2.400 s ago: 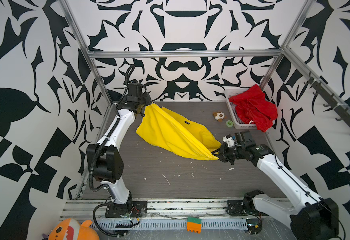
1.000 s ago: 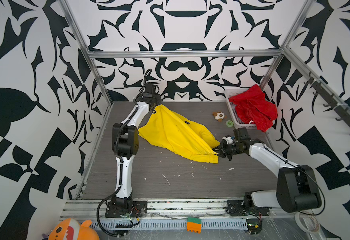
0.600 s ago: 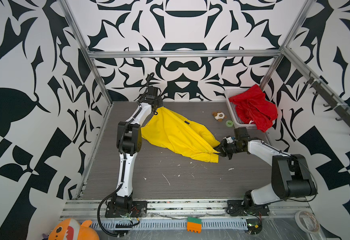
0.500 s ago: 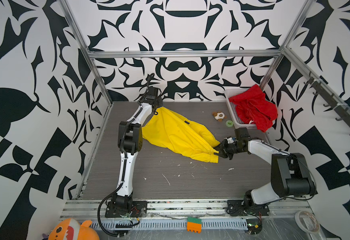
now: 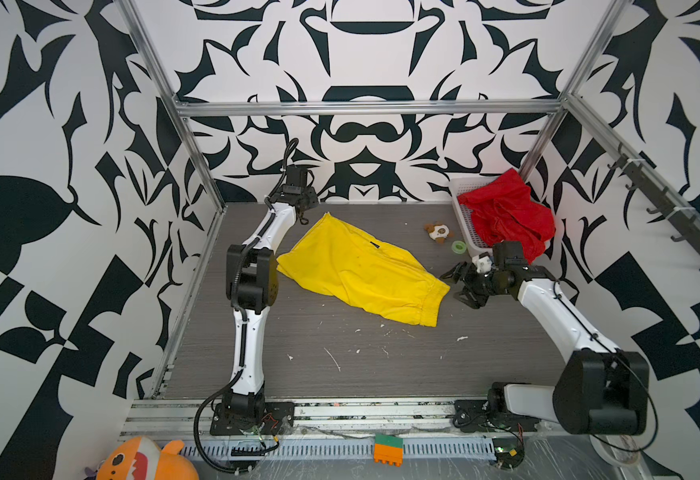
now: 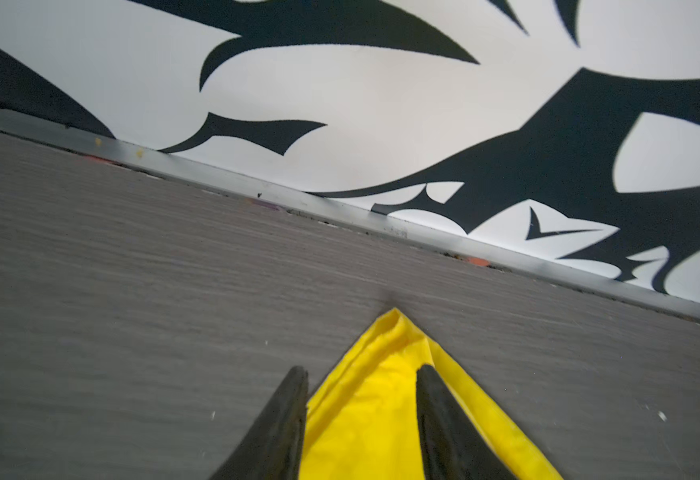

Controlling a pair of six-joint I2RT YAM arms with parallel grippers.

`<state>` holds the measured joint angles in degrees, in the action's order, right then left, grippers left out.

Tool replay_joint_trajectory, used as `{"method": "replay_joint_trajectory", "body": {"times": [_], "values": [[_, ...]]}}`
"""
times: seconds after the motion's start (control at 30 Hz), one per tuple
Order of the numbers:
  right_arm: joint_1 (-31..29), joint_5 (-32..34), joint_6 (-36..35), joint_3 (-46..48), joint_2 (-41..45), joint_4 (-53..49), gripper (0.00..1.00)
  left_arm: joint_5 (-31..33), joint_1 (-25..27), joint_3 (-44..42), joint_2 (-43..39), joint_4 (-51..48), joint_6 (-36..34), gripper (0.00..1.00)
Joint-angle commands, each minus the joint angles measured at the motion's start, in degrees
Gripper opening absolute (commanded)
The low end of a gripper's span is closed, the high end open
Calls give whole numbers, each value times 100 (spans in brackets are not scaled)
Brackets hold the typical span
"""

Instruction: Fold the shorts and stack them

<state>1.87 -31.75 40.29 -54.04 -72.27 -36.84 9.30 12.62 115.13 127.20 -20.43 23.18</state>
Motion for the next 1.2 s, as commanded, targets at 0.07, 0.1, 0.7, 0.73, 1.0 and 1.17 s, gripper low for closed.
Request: {"method": "replay_joint_trajectory", "body": {"times": [0.07, 0.1, 0.7, 0.73, 1.0, 1.17], "values": [[-260, 1349, -1288, -270, 638, -544, 78, -280, 74, -1500, -1389, 652, 106, 46], [-353, 1423, -1412, -249, 661, -494, 78, -348, 82, -1775, -1560, 708, 173, 46], [-414, 679, -1208, 525, -1071, 1426, 72, -92, 82, -3809, -2514, 271, 551, 48], [-415, 632, -1201, 530, -1159, 1470, 70, 46, 75, -3796, -2512, 157, 585, 49], [-414, 514, -1089, 598, -1432, 1772, 64, 121, -442, -3969, -2459, -444, 1247, 55], [-414, 474, -1058, 572, -1508, 1827, 58, 53, -607, -4020, -2359, -559, 1310, 56]]}}
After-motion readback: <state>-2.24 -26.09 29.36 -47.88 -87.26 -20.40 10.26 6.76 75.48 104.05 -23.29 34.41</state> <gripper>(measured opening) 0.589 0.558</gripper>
